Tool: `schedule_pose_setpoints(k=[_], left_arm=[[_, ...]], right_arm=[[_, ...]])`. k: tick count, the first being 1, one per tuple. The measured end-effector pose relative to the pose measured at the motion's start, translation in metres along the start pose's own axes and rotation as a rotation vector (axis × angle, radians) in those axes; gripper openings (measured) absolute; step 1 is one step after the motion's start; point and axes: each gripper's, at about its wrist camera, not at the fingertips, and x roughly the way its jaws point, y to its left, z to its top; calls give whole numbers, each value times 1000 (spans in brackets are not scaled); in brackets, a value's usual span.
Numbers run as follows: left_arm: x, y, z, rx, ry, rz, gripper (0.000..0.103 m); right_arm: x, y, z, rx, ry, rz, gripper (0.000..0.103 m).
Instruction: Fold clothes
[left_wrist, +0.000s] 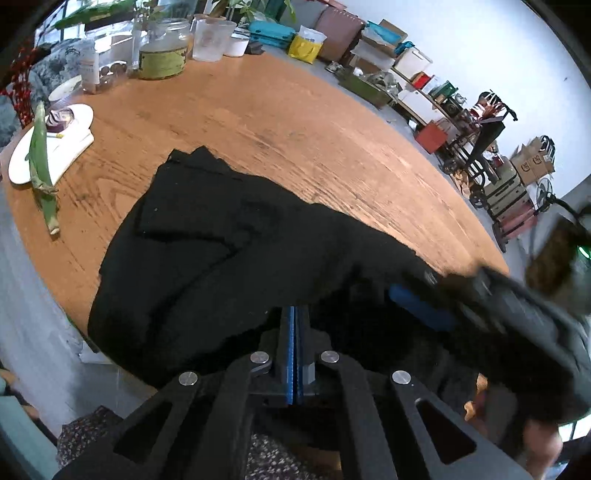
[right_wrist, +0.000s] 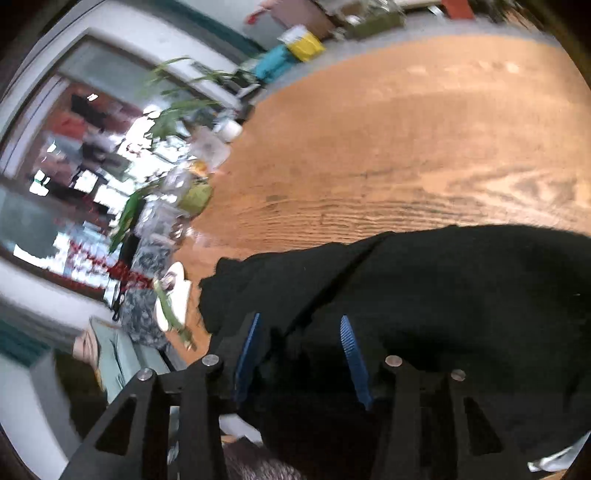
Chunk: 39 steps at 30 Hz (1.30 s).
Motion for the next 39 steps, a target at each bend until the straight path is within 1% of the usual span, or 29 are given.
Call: schedule_pose_setpoints(k=[2,3,5,6,8,10,11,12,14,16,17,19,20,21,22,23,24,25,26,27,28,30,31,33,34,35,36,37,39], left_arm=[[-1,3,-2,12,1,6,1],[-3,4,-2,11,-2,2,0],[-9,7,-1,-11,3,-22,1],[-14,8,2,-14,7,-45,1],[-23,11,8,-30,13,-71,1],[-29,16,18,-63,18,-108,3],[-30,18,23,-77,20,-112,4],[-31,19,28,-91,21,-115,7],[-29,19,41,-110,18,-88,20],[-20,14,50,-108,49,-88,53],[-12,10,54,-99,81,-97,56],[-1,-2,58,-61,96,-65,56],[5,-7,60,-41,104,-47,56],[11,-12,58,-13,110,-7,56],[18,-16,57,14,116,32,52],[24,-16,53,23,113,56,44],[31,-15,50,29,110,78,18],[35,-8,46,4,111,74,5],[40,-1,42,-21,111,68,2],[41,6,36,-42,113,40,1],[39,10,28,-36,119,33,0],[36,18,13,-25,132,19,0],[33,21,7,-20,137,19,0],[28,27,-3,-26,148,13,0],[24,29,-4,-33,150,5,0],[18,31,-4,-38,145,6,0],[12,33,-3,-43,140,9,0],[4,33,0,-40,115,19,0],[-12,34,6,-36,67,39,1]], right_arm=[[7,0,7,2,-25,0,49],[9,3,9,-18,-37,-19,44],[14,10,12,-69,-51,-48,24],[13,11,11,-88,-60,-43,9],[2,13,3,-120,-94,-17,6],[-17,22,-12,-198,-147,-5,6],[-24,27,-20,-237,-154,-4,6],[-30,32,-30,-279,-151,8,2],[-34,39,-55,-355,-90,69,2],[-28,39,-81,-403,11,95,1],[-25,37,-90,-407,49,99,2],[-16,24,-93,-358,88,80,6],[-13,17,-92,-328,102,74,6],[-13,10,-86,-288,103,75,8],[-16,5,-80,-253,94,79,15],[-23,2,-72,-233,69,81,23],[-32,1,-64,-222,28,80,44],[-40,0,-58,-211,-13,76,53],[-48,1,-50,-207,-47,78,54],[-53,2,-42,-210,-67,81,55],[-55,4,-35,-206,-84,73,62],[-53,10,-21,-205,-115,51,73],[-47,14,-14,-212,-123,39,74],[-23,18,-2,-202,-101,19,74],[-8,19,4,-191,-85,9,70],[5,19,8,-180,-71,11,62],[14,18,7,-169,-61,28,40],[21,17,4,-167,-56,42,27],[27,17,-5,-190,-62,57,15]])
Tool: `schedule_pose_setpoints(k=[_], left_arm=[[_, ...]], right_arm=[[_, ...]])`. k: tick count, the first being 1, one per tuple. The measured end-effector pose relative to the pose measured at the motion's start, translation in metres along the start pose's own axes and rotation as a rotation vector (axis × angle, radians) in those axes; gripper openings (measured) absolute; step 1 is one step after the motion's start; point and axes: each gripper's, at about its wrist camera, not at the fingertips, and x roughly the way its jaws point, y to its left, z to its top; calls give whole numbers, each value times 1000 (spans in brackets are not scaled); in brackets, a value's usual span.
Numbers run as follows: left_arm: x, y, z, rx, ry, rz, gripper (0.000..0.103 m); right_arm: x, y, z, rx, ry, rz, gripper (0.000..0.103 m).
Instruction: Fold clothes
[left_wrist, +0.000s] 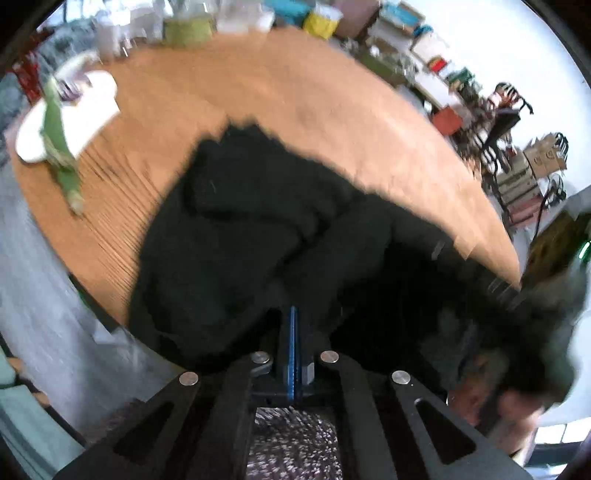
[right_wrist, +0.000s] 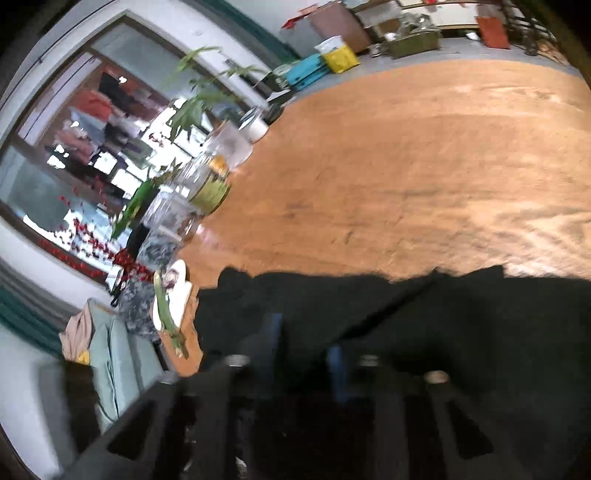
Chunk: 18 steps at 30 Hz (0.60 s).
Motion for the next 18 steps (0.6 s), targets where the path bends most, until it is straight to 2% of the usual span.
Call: schedule_pose_setpoints(k=[2,3,4,5,6,9,10,11,12,13,15,17,18], left_arm=[[-17,0,14,-11,-28,-13,7],[-19,-1,20,-12,-23,-21,22],[-18,-6,27,-6,-19,-26,52],[-17,-10,33,0,-16,-31,64],[-15,-14,40,7,-12,-35,68],[15,-38,53,33,59,-22,68],[28,-45,56,30,84,-13,65],[37,-50,54,44,109,-18,57],[51,-58,48,73,147,-21,36],[57,-62,44,89,157,1,25],[64,-67,32,138,137,47,14],[60,-62,32,125,127,18,9],[57,-59,32,116,123,-2,7]], right_arm=[[-5,0,-9,-20,-8,29,11],[-9,0,-13,-19,-4,50,10],[-15,0,-18,-25,1,71,9],[-21,2,-24,-43,10,80,9],[-25,4,-29,-63,19,86,9],[-36,9,-52,-134,72,110,7],[-39,10,-61,-146,101,128,2],[-40,9,-69,-145,131,149,1],[-42,7,-77,-144,155,163,1],[-46,6,-85,-147,165,164,1],[-53,1,-91,-166,159,133,3],[-61,-7,-79,-141,119,102,8],[-64,-10,-71,-124,97,89,17]])
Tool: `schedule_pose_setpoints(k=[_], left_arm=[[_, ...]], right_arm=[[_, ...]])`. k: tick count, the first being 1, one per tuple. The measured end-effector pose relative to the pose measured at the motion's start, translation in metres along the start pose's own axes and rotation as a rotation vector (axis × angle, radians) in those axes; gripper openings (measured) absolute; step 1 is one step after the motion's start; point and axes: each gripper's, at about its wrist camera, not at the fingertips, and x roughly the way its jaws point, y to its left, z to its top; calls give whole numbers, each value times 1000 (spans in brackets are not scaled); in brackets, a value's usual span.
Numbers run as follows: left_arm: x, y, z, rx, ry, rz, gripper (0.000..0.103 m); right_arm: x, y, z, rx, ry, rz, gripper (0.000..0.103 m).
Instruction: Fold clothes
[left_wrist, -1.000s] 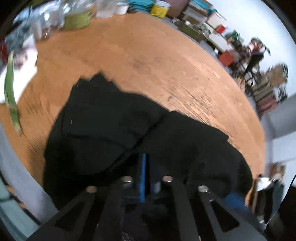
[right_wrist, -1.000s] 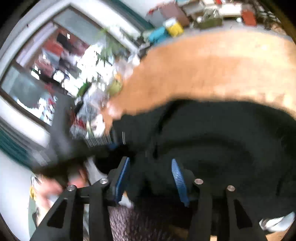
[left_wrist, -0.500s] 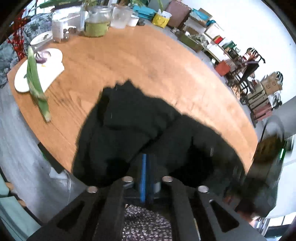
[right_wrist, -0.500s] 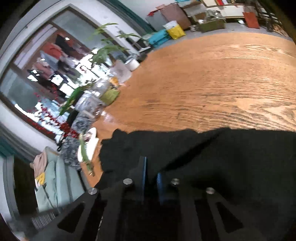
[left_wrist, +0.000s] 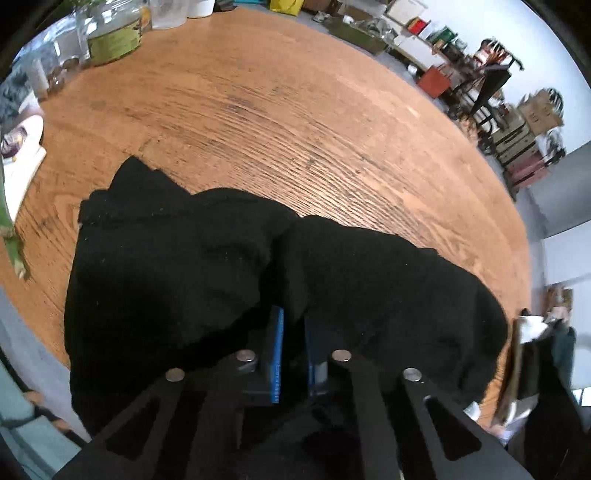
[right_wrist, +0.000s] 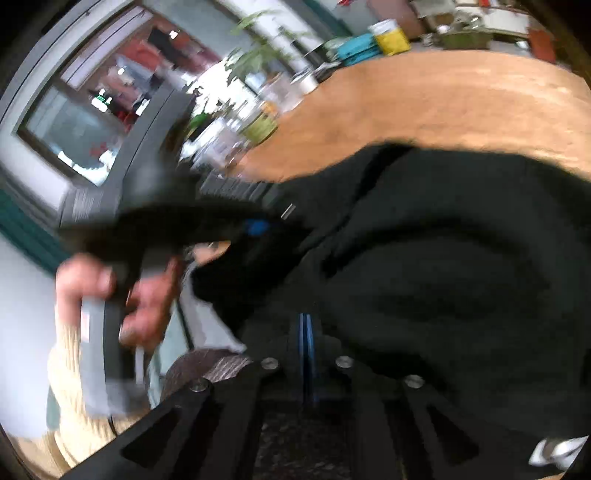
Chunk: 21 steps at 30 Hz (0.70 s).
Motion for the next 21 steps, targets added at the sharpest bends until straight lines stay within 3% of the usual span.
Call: schedule_pose_setpoints(k=[1,3,5,8,9,12,13,15,17,19,21], left_arm=[[-6,3,-1,-3,-7,-27,6],[-15,8,-6,-4,-15,-65,6],[-16,10,-13,0,-15,-78,6],[-11,10,-24,2,-5,-86,5],[-10,9,-28,2,1,-89,5],[-10,10,-43,20,6,-81,5],[-11,13,-45,9,10,-85,5],[-13,20,-47,-16,20,-93,6],[-18,29,-43,-82,28,-125,9],[-25,34,-38,-132,24,-140,24],[-31,25,-34,-103,-5,-91,31]], right_arm=[[-5,-4,7,17,-22,-13,36],[-11,-9,24,39,-69,-28,49],[-8,-9,45,39,-100,-42,52],[14,-8,64,42,-65,-57,60],[21,-7,68,44,-54,-57,55],[42,-2,65,2,-2,-49,22],[45,-1,61,-14,9,-33,17],[38,0,49,-38,7,44,9],[27,3,36,-59,5,94,8],[18,8,20,-81,18,104,6],[17,12,1,-93,63,110,4]])
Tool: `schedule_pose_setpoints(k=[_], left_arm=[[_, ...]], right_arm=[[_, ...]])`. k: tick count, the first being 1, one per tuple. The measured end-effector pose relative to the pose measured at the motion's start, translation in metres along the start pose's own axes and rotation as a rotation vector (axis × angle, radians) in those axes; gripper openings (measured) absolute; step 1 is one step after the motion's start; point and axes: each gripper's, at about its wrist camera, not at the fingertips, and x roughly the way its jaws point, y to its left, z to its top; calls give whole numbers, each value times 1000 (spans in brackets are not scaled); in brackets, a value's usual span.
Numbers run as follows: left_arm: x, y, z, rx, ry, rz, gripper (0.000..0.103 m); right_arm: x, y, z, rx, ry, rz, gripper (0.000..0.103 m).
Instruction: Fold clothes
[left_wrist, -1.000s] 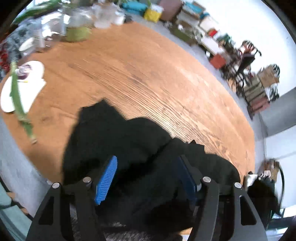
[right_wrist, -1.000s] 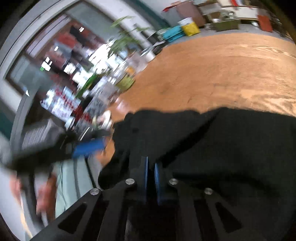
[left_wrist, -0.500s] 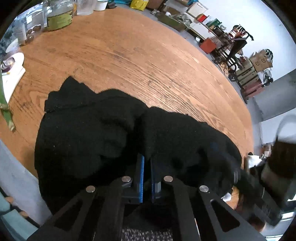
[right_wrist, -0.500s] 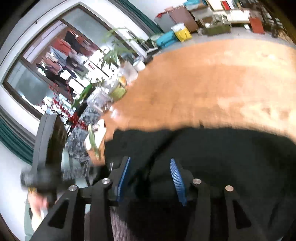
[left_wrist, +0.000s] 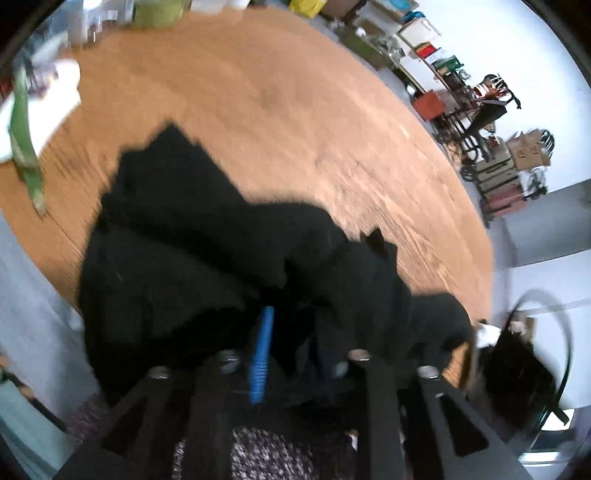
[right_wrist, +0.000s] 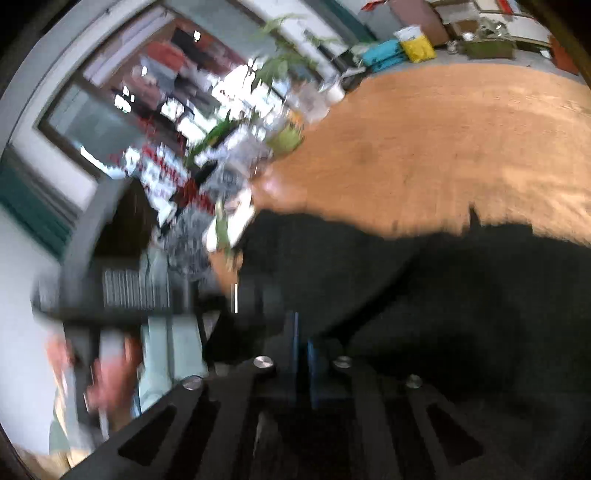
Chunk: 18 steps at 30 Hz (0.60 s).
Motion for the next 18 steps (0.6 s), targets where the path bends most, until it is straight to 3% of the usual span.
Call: schedule_pose_setpoints(k=[2,4,7,8,9,10,11,12,13,15,18], left_arm=[[-1,-12,0,42,-3,10,32],[4,-28,-1,86,1,-17,45],[27,-43,1,146,-6,53,51],[37,-44,0,150,10,78,49],[52,-41,-2,142,41,111,30],[56,-40,-5,144,36,119,19],[59,-38,-8,144,31,125,18],[54,-37,-11,129,26,96,12],[49,-35,-14,115,21,68,10],[36,-33,-21,118,10,21,9],[25,-32,-33,149,17,-25,8]], right_arm=[[3,1,-15,3,44,12,2],[7,-3,-27,28,84,36,1],[13,-9,-37,52,101,35,1],[12,-11,-37,62,97,40,1],[7,-12,-34,69,83,47,2],[0,-12,-30,73,57,39,6],[-10,-13,-24,74,24,28,7],[-24,-16,-16,79,-28,4,18],[-37,-19,-7,96,-83,-31,42],[-51,-26,11,123,-141,-82,47],[-40,-26,37,109,-113,-71,48]])
